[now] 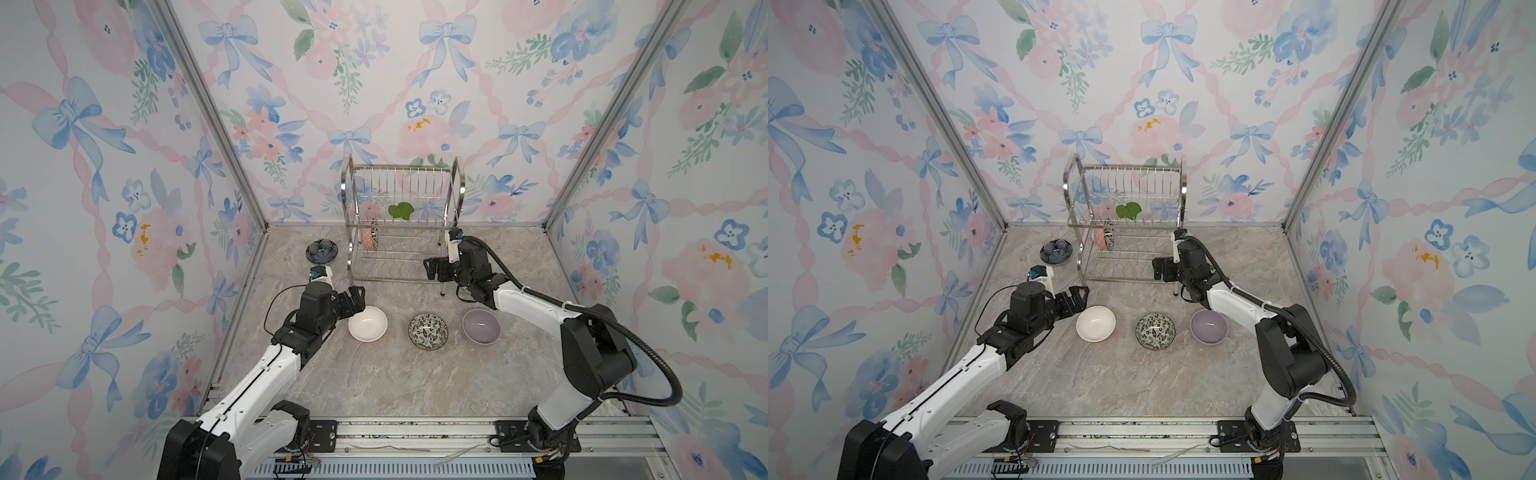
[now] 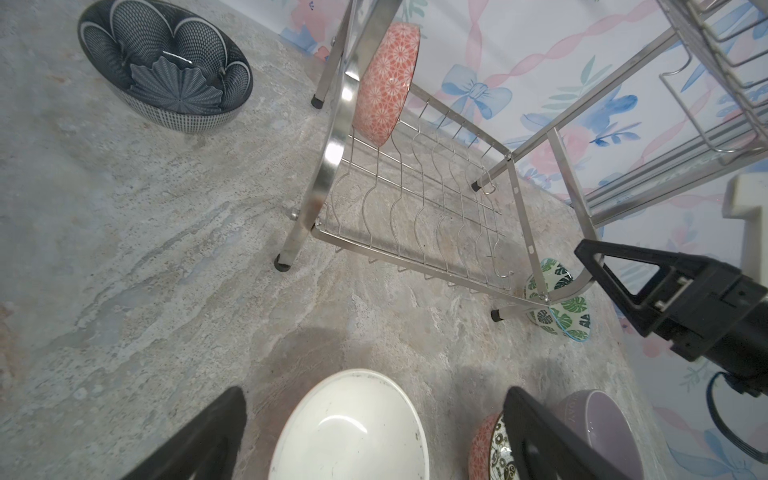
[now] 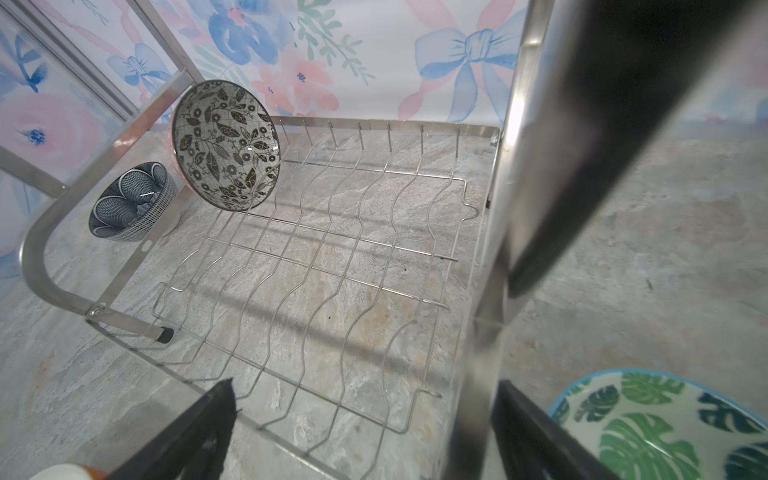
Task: Load the bowls into the dish rack
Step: 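Move the right gripper over the white orange-backed bowl and lower it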
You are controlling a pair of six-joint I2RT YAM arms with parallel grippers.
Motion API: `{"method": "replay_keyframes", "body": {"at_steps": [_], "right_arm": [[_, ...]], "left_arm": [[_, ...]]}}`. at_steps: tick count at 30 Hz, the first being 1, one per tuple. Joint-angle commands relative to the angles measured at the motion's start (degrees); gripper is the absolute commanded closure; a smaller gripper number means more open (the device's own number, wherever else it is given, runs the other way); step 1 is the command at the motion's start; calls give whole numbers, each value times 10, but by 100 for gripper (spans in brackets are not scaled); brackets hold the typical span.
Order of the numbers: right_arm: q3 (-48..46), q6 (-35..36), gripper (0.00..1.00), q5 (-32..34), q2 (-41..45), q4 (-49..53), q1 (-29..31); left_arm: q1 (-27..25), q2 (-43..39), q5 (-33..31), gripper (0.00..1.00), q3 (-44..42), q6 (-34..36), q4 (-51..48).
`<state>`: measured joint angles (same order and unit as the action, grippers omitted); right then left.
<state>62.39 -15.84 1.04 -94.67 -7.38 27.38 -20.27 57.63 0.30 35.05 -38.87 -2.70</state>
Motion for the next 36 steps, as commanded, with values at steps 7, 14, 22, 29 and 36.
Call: {"method": "replay_keyframes", "body": {"at_steps": [7, 14, 22, 29, 36], "right_arm": [[-60, 7, 4, 92, 108, 104, 57], [-80, 27, 3, 163, 142, 164, 140], [-49, 33, 3, 166, 105, 177, 245], [74, 17, 4, 147, -30, 221, 294], [144, 15, 13, 148, -132, 248, 305]], "left_arm": [[13, -20, -20, 2, 0, -9, -61], [35, -50, 15, 2, -42, -31, -69], [51, -76, 47, 2, -84, -58, -68], [78, -122, 57, 2, -115, -81, -65], [81, -122, 83, 2, -126, -91, -49]]}}
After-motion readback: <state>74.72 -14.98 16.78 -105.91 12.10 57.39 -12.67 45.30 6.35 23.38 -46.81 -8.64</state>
